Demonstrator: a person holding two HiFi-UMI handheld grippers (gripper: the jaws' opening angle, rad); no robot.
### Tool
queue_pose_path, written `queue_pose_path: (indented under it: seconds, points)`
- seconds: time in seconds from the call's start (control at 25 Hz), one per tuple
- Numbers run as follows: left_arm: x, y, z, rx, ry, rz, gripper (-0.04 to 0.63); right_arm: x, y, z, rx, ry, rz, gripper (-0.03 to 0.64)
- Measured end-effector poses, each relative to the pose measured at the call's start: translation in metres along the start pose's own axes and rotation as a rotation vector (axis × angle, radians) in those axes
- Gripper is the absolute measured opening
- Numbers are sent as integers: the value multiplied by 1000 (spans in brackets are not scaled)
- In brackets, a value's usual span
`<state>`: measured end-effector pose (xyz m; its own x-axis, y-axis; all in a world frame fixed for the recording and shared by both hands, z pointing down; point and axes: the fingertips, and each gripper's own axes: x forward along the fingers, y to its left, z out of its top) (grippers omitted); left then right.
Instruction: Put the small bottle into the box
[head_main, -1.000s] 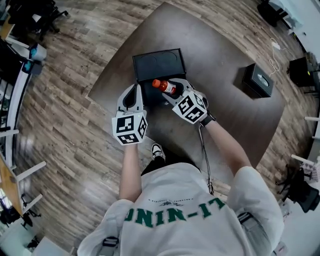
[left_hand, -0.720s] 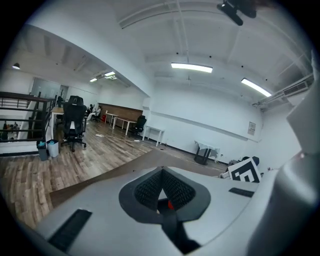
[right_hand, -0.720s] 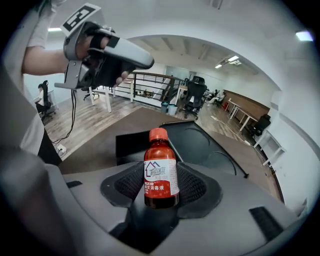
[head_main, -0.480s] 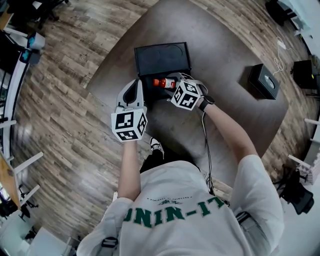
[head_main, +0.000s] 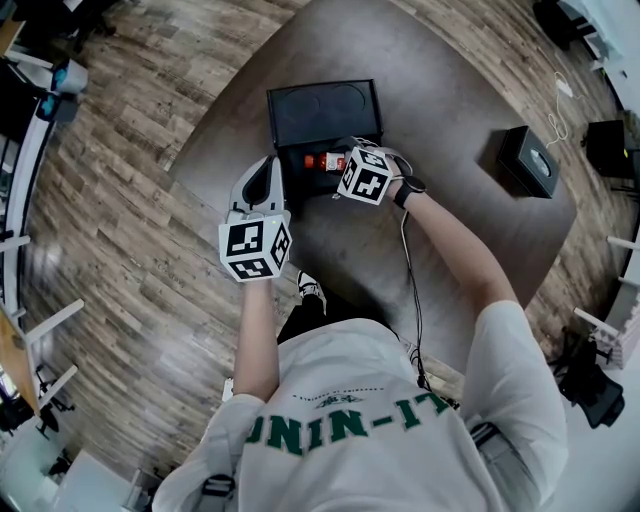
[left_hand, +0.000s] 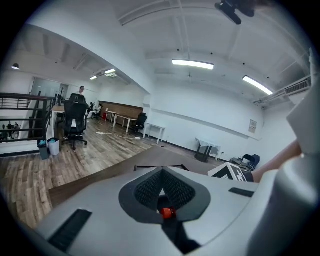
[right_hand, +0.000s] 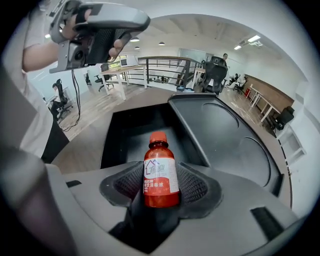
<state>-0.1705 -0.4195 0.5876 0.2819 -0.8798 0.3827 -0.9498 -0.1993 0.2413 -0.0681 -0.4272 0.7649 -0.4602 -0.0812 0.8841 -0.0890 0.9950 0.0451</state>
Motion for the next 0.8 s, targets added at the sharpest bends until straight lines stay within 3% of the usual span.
queue_pose_path:
  seconds: [0.36,0.6,0.8]
  points:
    - [-8,-3,1,3,-2,3,9,-12,7,4,95,-40,42,285]
    - [-16,-9,7,10,-8,-6,9,-48,7,18,178,-125,6,284]
    - [-29,-23,13,37,-17,-23,9,-86,6,23,299,-220,-85,270]
